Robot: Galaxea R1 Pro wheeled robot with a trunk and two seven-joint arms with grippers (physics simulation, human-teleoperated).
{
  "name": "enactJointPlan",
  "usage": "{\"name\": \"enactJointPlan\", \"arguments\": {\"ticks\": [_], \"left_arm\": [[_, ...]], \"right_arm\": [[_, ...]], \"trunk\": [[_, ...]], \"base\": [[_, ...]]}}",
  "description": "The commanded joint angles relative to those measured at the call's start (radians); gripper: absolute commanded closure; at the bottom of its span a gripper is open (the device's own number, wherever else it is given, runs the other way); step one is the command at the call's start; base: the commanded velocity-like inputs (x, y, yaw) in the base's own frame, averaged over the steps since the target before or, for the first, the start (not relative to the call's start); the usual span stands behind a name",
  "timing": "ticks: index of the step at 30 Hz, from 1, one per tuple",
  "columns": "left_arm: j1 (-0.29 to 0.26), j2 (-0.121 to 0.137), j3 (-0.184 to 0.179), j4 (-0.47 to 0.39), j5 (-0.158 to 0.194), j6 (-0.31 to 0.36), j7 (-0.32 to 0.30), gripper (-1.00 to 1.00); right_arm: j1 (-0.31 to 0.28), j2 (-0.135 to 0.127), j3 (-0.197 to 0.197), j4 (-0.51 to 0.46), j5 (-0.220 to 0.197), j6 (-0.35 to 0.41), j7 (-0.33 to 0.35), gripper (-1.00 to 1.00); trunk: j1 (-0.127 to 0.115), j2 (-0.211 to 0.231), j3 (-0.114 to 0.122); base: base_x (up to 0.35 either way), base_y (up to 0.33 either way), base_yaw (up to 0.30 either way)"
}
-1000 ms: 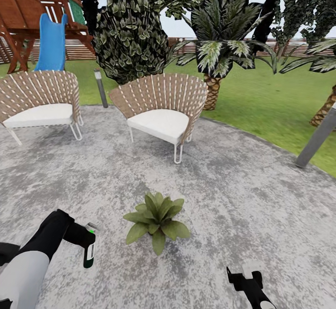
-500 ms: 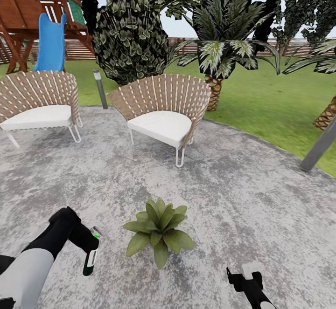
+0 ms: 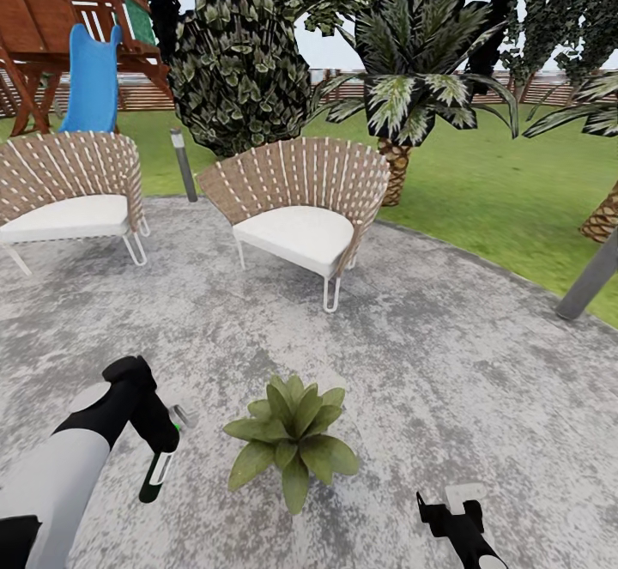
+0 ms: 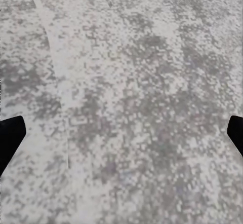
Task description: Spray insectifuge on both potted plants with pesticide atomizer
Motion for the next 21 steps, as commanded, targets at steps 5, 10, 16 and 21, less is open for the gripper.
{"name": "enactJointPlan", "arguments": {"ticks": [5, 10, 16, 21], "left_arm": [[0.004, -0.001, 0.004, -0.001, -0.008, 0.01, -0.008, 1.0], [0.004, -0.001, 0.008, 0.001, -0.007, 0.01, -0.009, 1.0], [0.004, -0.001, 0.008, 0.001, -0.006, 0.009, -0.008, 1.0], [0.006, 0.003, 0.009, 0.012, -0.007, 0.008, -0.007, 1.0]], "right_arm": [[-0.001, 0.0, -0.007, 0.002, 0.011, -0.003, -0.002, -1.0], [-0.001, 0.0, -0.007, 0.001, 0.011, -0.004, -0.004, -1.0], [-0.001, 0.0, -0.007, 0.001, 0.011, -0.003, -0.004, -1.0], [-0.001, 0.0, -0.007, 0.001, 0.011, -0.004, -0.004, -1.0]], "trunk": [[0.0, 0.0, -0.001], [0.0, 0.0, -0.001], [0.0, 0.0, -0.001], [0.0, 0.0, -0.001]], "base": [[0.0, 0.0, 0.0], [0.279, 0.0, 0.0], [0.241, 0.0, 0.0], [0.023, 0.0, -0.114]]}}
